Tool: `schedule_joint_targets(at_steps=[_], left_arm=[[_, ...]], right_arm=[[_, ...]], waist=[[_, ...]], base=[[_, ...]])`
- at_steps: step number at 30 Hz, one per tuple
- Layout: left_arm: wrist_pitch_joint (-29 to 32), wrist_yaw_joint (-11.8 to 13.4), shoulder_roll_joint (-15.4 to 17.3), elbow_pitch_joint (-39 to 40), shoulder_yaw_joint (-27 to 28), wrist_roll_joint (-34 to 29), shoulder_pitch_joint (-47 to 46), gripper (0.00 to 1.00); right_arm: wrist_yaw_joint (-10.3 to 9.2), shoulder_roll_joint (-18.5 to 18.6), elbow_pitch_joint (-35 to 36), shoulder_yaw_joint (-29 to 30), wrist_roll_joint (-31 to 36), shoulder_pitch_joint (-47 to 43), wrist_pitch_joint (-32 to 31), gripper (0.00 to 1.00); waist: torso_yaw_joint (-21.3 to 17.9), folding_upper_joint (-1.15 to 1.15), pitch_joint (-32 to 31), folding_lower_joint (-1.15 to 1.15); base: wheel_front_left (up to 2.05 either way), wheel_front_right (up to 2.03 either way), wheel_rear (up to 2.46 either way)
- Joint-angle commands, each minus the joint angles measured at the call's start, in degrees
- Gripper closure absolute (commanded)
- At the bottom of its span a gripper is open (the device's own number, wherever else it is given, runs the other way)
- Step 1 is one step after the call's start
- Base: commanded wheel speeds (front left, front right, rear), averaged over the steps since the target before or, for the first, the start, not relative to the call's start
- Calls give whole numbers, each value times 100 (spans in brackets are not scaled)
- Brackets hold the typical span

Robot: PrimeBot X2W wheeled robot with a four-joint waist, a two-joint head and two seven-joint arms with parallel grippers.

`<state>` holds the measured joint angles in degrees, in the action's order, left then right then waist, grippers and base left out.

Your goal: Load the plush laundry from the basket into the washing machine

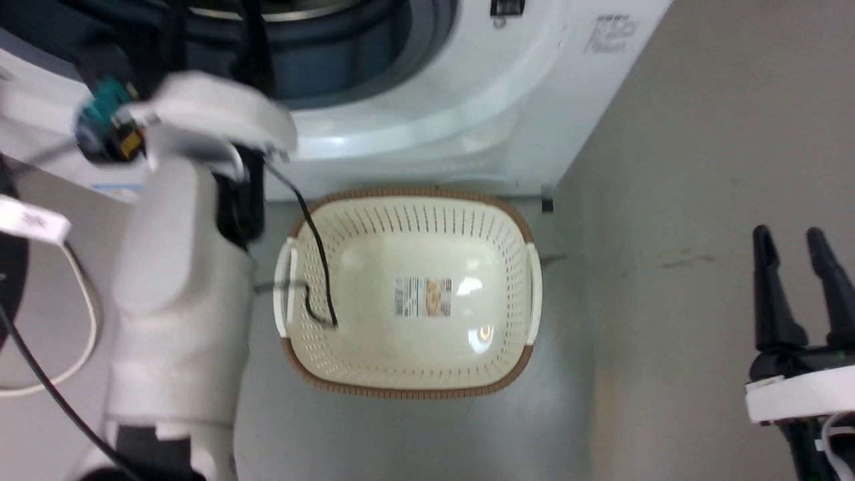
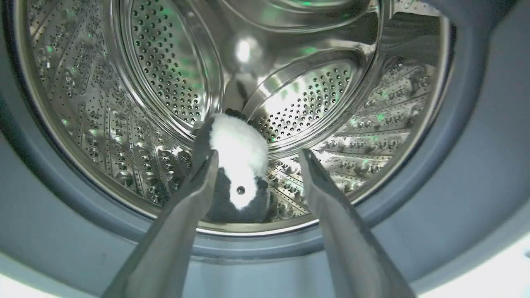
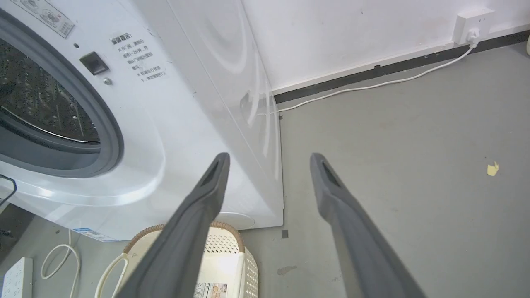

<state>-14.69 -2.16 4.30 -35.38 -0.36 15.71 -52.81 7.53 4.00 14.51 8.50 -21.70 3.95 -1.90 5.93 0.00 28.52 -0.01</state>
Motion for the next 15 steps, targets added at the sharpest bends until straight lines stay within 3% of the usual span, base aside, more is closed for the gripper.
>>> schedule_joint_targets(at_steps=[1, 15], left_arm=[[-30, -15, -17, 27, -8, -32, 125, 0], [-30, -92, -128, 264, -214, -182, 1854, 0]], right_arm=[[-4, -21, -28, -15, 4, -17, 23, 0], [-4, -108, -734, -298, 59, -437, 267, 0]], waist=[[43, 0, -280, 1], [79, 0, -1737, 1]], base=[[0, 0, 0], [0, 0, 0]])
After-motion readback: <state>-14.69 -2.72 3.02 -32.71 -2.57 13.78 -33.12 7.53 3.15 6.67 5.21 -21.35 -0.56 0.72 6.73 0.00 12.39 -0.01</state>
